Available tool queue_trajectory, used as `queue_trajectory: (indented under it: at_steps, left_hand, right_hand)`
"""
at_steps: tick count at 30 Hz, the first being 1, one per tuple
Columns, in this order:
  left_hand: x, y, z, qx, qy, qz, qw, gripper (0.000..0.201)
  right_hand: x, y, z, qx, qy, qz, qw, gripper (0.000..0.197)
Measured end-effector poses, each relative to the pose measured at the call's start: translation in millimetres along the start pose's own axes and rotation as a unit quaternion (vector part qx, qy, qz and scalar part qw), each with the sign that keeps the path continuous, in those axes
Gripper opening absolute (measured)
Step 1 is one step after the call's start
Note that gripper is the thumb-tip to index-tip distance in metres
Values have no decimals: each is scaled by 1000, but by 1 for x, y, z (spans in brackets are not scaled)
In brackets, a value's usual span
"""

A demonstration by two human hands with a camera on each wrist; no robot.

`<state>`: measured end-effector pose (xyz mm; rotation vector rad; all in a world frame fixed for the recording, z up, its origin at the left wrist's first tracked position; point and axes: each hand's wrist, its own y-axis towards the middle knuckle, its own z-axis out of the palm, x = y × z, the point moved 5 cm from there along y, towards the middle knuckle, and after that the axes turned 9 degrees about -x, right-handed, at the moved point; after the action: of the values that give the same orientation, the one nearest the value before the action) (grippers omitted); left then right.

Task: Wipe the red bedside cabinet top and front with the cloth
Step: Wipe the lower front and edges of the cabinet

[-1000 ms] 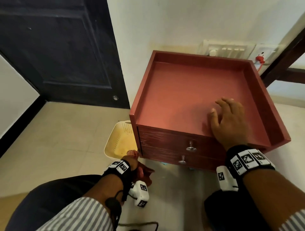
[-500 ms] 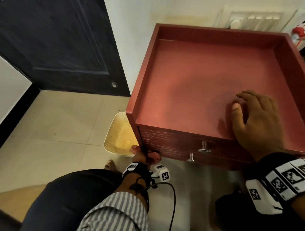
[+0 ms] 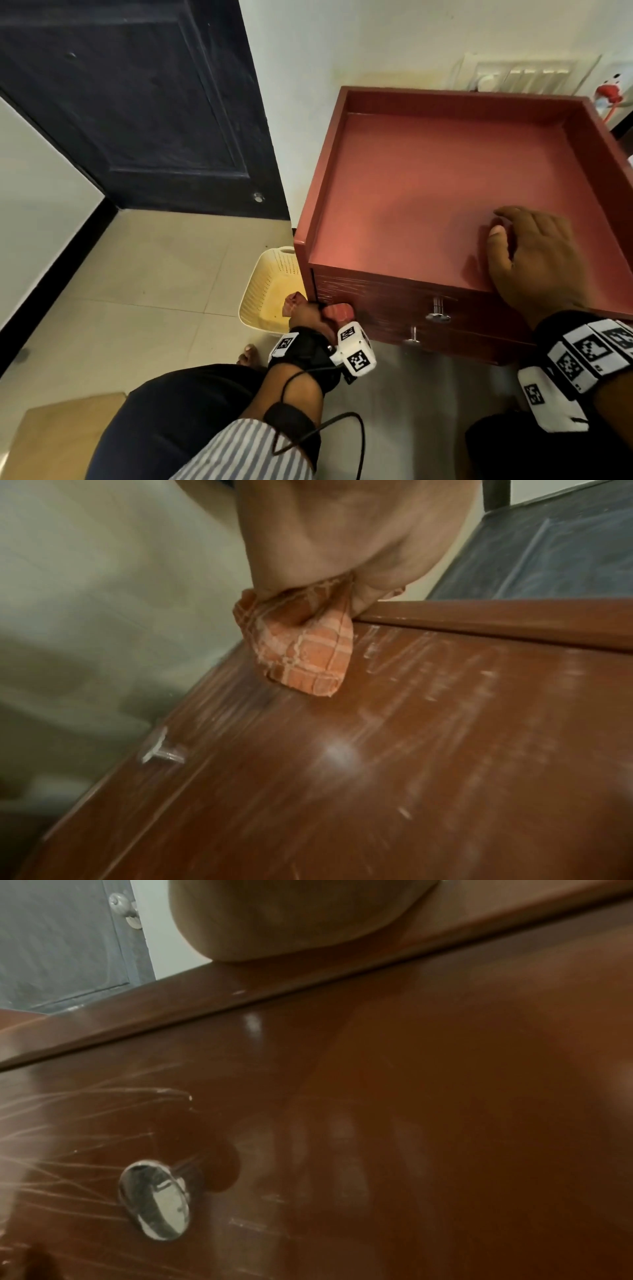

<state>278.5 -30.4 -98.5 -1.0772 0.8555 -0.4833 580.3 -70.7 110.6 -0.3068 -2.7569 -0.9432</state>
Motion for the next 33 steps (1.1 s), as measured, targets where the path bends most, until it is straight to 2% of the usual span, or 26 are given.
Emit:
queue_trajectory:
  at_steps: [1, 3, 4, 5, 6, 9, 11, 13, 16, 19, 21, 24, 28, 33]
  left_hand:
    - [1, -14, 4, -13, -37, -2, 999, 62]
    - [-8, -34, 10, -23, -22, -2, 999, 41]
    - [-15, -44, 11, -39, 10, 21, 999, 32]
    - [-21, -49, 12, -19, 4, 18, 1000, 23]
    - [-26, -54, 13, -1, 8, 13, 1000, 20]
    - [-33, -47, 6, -27, 47, 37, 998, 21]
    - [-27, -42, 5, -49, 32, 41, 997, 10]
    - [-18, -41, 5, -72, -3, 42, 997, 27]
    - [-12, -63, 10, -73, -64, 45, 994, 36]
    - [-14, -69, 10, -62, -86, 37, 994, 30]
    - [-19, -62, 9, -56, -99, 16, 993, 36]
    - [-36, -94, 8, -20, -83, 13, 996, 25]
    - [-50, -136, 8, 24, -99, 42, 994, 27]
    - [-44, -135, 12, -3, -112, 97, 989, 21]
  right_hand:
    - [0, 0, -1, -4, 0, 0, 1000, 48]
    - [0, 0, -2, -9, 3, -1, 1000, 47]
    - [1, 0, -2, -9, 6, 0, 1000, 47]
    - [1, 0, -2, -10, 7, 3, 1000, 47]
    - [0, 0, -2, -9, 5, 7, 1000, 46]
    - [-2, -1, 0, -1, -2, 10, 1000, 46]
    - [-2, 0, 1, -2, -1, 8, 1000, 47]
    - [-2, 0, 2, -5, -1, 7, 1000, 47]
    - [-2, 0, 1, -4, -2, 12, 1000, 47]
    - [-2, 0, 1, -2, -4, 11, 1000, 47]
    - [-1, 1, 0, -1, -8, 5, 1000, 47]
    - [1, 1, -2, -2, -9, -1, 1000, 48]
    - [0, 0, -2, -4, -14, 0, 1000, 48]
    - [-1, 1, -2, -1, -11, 4, 1000, 49]
